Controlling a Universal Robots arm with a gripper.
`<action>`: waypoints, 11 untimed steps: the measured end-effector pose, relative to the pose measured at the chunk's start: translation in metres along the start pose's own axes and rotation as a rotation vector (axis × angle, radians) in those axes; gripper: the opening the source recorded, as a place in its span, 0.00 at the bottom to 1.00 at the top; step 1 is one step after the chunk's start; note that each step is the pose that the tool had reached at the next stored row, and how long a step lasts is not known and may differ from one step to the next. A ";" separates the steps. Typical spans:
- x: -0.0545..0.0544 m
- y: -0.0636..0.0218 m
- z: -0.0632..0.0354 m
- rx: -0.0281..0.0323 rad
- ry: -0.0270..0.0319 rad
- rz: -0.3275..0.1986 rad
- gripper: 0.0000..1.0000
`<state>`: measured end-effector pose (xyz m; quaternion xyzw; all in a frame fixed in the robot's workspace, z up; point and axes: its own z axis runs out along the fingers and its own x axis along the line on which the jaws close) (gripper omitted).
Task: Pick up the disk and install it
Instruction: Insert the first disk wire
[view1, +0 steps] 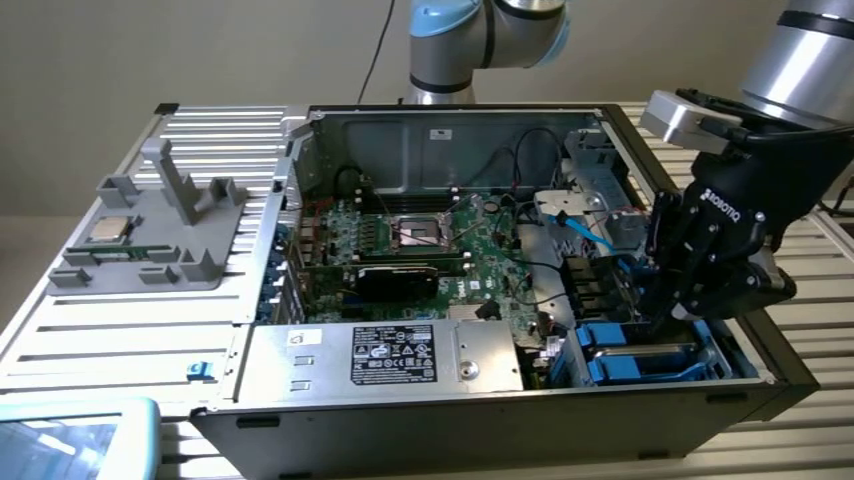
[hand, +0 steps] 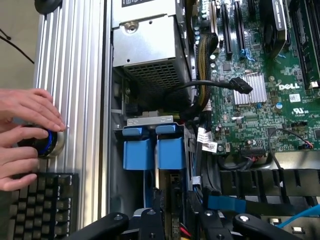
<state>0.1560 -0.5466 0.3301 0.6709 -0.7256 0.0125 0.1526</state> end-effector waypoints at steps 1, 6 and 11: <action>0.001 0.0004 -0.0026 0.0000 0.0001 0.000 0.31; 0.003 -0.0045 -0.0171 0.0001 0.0040 0.001 0.31; 0.005 -0.0042 -0.0313 0.0011 0.0222 0.005 0.31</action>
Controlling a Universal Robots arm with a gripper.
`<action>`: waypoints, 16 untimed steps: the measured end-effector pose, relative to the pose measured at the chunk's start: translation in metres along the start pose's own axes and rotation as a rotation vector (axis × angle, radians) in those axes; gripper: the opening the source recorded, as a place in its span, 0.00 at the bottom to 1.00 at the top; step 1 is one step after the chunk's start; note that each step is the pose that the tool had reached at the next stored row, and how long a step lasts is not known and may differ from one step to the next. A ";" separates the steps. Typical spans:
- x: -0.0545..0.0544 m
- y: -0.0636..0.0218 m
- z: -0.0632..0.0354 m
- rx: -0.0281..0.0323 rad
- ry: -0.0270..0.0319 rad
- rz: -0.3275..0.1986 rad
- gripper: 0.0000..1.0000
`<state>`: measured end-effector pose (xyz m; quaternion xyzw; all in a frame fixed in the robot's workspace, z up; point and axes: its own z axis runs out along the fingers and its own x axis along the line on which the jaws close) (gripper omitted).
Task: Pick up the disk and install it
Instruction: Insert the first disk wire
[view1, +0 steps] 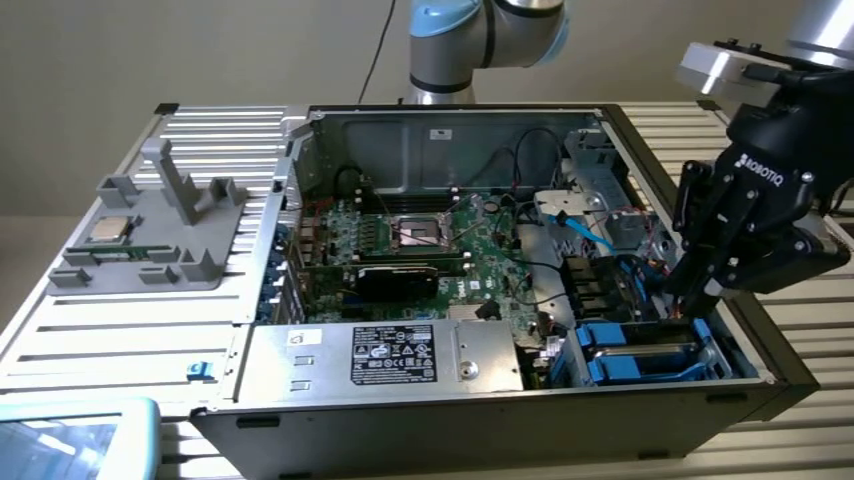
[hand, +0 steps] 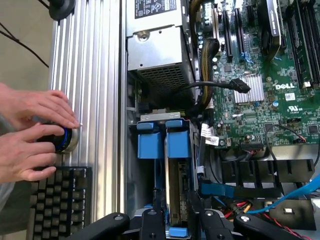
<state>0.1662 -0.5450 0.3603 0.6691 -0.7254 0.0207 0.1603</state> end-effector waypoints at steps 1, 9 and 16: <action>0.000 0.0005 -0.0029 0.0003 0.0059 0.001 0.31; -0.005 0.0068 -0.0216 0.0029 0.0523 0.011 0.31; -0.014 0.0183 -0.0225 0.0031 0.0562 0.012 0.31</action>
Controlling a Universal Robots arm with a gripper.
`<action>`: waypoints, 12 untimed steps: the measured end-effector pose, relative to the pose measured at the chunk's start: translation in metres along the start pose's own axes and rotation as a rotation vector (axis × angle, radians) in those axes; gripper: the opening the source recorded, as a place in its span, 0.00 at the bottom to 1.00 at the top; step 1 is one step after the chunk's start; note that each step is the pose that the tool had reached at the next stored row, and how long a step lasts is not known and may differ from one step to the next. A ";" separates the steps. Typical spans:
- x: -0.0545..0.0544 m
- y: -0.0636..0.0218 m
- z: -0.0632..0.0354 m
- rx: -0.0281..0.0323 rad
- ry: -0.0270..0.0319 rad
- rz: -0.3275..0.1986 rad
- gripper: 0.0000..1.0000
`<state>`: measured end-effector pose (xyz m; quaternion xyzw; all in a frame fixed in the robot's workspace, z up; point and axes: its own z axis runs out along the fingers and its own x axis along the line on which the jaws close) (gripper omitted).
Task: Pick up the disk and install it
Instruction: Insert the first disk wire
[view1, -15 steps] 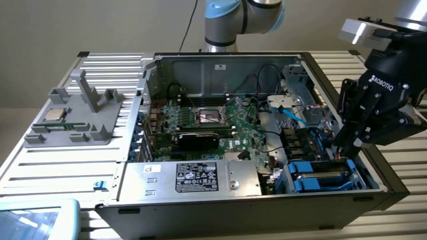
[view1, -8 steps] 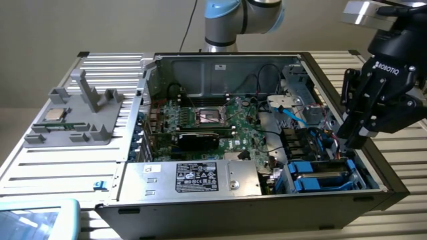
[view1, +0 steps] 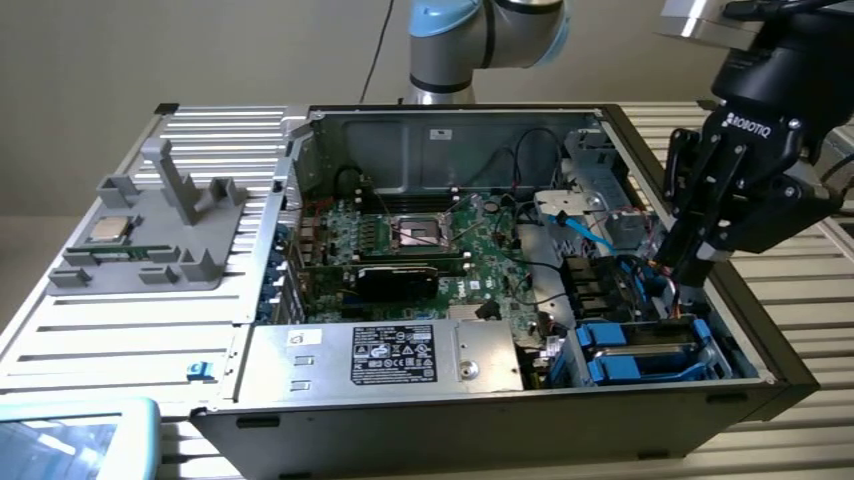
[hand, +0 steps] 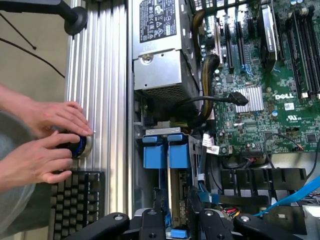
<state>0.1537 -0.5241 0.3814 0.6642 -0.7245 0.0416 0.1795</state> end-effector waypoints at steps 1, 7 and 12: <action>-0.001 0.0008 -0.0003 0.0001 0.0013 0.000 0.31; -0.002 0.0012 -0.0005 0.0000 0.0022 0.000 0.31; -0.002 0.0012 -0.0005 -0.0001 0.0022 0.000 0.31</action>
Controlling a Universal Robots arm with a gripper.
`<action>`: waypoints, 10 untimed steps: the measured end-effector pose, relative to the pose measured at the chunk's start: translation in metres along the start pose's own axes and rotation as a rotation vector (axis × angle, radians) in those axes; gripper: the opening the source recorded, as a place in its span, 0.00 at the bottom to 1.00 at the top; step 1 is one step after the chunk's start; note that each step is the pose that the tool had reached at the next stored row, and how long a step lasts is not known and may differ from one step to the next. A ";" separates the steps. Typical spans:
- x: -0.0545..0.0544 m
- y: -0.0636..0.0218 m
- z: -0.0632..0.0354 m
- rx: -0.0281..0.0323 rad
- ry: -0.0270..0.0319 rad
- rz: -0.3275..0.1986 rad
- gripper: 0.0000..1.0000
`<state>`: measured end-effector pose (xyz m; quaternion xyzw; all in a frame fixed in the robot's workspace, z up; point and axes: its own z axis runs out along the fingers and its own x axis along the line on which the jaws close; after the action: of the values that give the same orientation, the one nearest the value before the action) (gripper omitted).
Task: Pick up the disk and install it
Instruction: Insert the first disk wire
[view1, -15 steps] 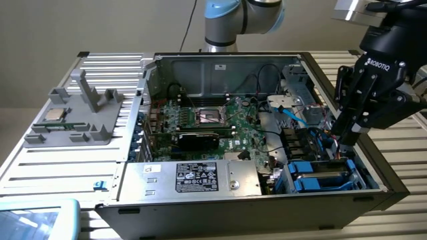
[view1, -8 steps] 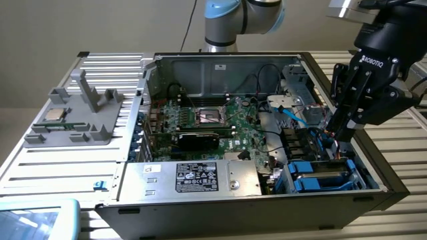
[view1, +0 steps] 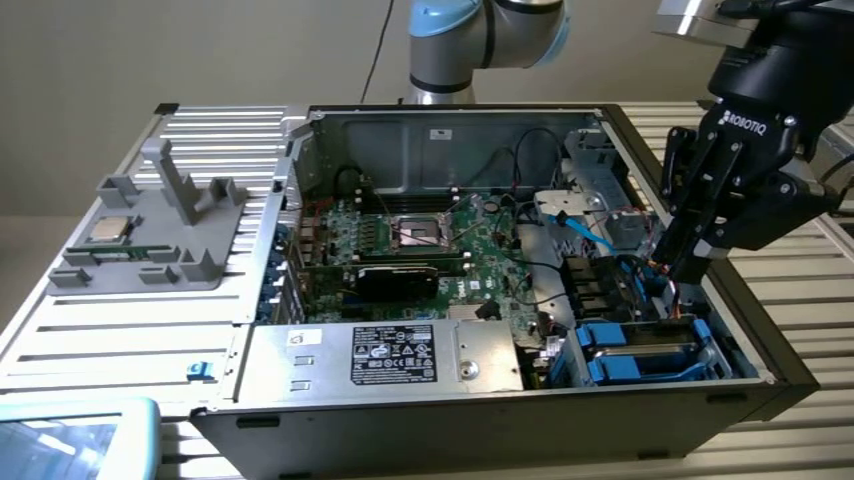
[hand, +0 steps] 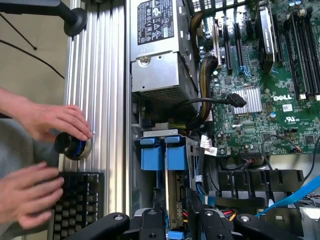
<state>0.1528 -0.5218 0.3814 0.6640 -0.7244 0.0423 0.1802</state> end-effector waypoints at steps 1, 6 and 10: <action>0.000 0.0000 0.0000 -0.0001 0.0000 0.000 0.31; 0.000 0.0016 0.0003 0.0008 0.0004 0.001 0.31; -0.001 0.0084 0.0031 0.0053 -0.0012 0.002 0.31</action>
<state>0.1439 -0.5212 0.3798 0.6637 -0.7252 0.0440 0.1780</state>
